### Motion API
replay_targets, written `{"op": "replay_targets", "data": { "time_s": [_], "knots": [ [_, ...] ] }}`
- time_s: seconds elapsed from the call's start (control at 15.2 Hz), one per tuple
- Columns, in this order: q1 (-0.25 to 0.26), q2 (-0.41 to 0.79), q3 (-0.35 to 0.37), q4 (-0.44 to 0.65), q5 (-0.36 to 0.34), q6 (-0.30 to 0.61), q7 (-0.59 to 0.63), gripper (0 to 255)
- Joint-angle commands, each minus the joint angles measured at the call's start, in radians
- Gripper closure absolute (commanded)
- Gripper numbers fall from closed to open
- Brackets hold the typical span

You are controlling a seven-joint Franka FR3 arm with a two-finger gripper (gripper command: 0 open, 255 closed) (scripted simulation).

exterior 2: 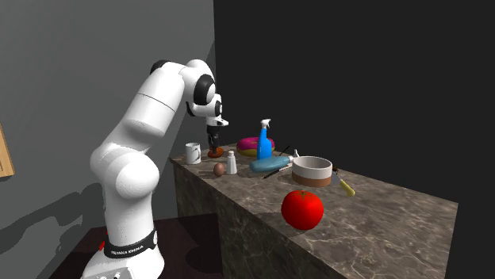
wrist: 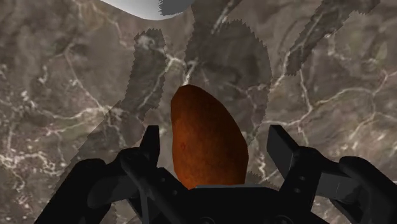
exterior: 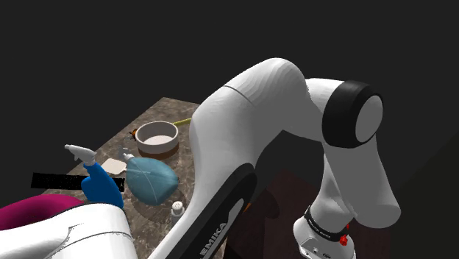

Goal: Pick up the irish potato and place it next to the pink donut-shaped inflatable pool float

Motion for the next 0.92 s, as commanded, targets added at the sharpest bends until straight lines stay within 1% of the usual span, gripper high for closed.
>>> {"op": "replay_targets", "data": {
  "time_s": [0.0,0.2,0.46,0.86],
  "knots": [
    [0.0,0.0,0.0,0.0,0.0,0.0,0.0,0],
    [0.0,0.0,0.0,0.0,0.0,0.0,0.0,0],
    [-0.006,-0.041,0.018,0.07,0.029,-0.105,-0.019,0],
    [-0.006,-0.041,0.018,0.07,0.029,-0.105,-0.019,0]
  ]
}}
